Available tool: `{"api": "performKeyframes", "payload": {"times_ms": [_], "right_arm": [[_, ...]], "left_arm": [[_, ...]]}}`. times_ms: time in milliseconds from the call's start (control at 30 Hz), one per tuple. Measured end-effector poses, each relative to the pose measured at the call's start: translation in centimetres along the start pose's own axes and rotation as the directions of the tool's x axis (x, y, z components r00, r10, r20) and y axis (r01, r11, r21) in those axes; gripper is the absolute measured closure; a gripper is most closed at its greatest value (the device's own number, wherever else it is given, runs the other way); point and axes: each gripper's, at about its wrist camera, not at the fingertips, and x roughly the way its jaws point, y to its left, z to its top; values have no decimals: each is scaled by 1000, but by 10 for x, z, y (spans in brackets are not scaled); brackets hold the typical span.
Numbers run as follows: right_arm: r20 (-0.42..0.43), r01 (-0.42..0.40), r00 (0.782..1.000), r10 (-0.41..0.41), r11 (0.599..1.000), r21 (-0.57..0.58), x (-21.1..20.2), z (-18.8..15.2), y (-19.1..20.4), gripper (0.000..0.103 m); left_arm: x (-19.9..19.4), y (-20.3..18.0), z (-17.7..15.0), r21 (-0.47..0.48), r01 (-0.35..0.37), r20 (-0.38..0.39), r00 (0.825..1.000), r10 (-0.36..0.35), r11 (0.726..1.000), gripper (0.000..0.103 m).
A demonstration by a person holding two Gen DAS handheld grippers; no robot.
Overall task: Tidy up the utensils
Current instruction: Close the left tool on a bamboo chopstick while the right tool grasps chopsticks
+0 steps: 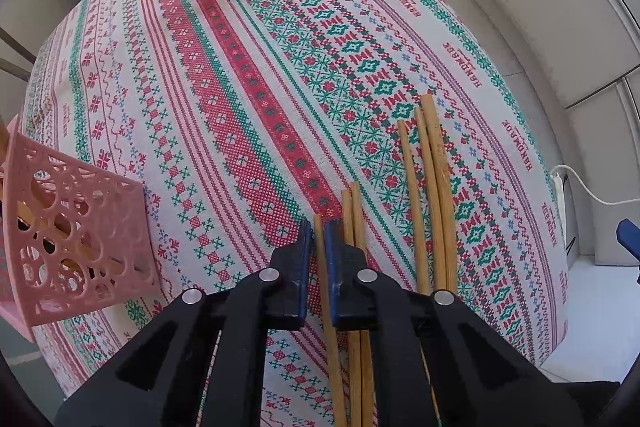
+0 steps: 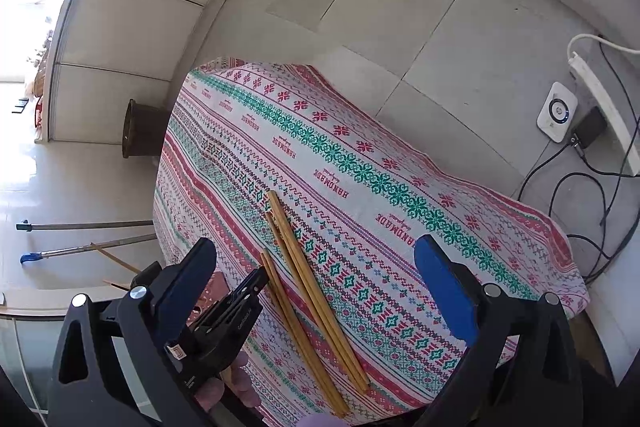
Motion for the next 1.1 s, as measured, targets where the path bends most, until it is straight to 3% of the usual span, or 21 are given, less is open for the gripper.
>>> {"api": "performKeyframes", "payload": {"times_ms": [100, 200, 433, 500, 567, 667, 767, 900, 1100], "right_arm": [[-11, 29, 1000, -29, 999, -28, 11, 0, 7, 7], [-33, 69, 997, -72, 993, -92, 30, -1, 19, 7], [9, 182, 982, -187, 941, -286, 69, -11, 53, 9], [2, 179, 982, -187, 936, -304, 77, -10, 57, 16], [-22, 180, 980, -197, 931, -319, 89, -8, 59, 37], [-39, 204, 972, -231, 918, -339, 104, -4, 63, 59], [-33, 215, 969, -245, 903, -372, 114, -3, 71, 66], [-35, 228, 964, -264, 885, -405, 124, -7, 79, 67], [-3, 274, 952, -306, 858, -435, 131, -9, 83, 76]], "left_arm": [[-3, 9, -16, 20, 11, 31, 999, -12, 1000, 99], [-10, 9, -33, 59, -27, 53, 998, 24, 998, 99], [-58, 25, -74, 73, -55, 154, 987, 43, 996, 99], [-76, 30, -83, 58, -47, 172, 984, 37, 997, 99], [-93, 38, -95, 42, -35, 200, 980, 26, 998, 99], [-113, 48, -109, 21, -5, 237, 972, 0, 1000, 99], [-127, 57, -117, 5, 10, 265, 964, -11, 1000, 99], [-131, 66, -118, -10, 28, 275, 961, -24, 1000, 99], [-139, 72, -121, -14, 42, 280, 959, -36, 999, 99]]}}
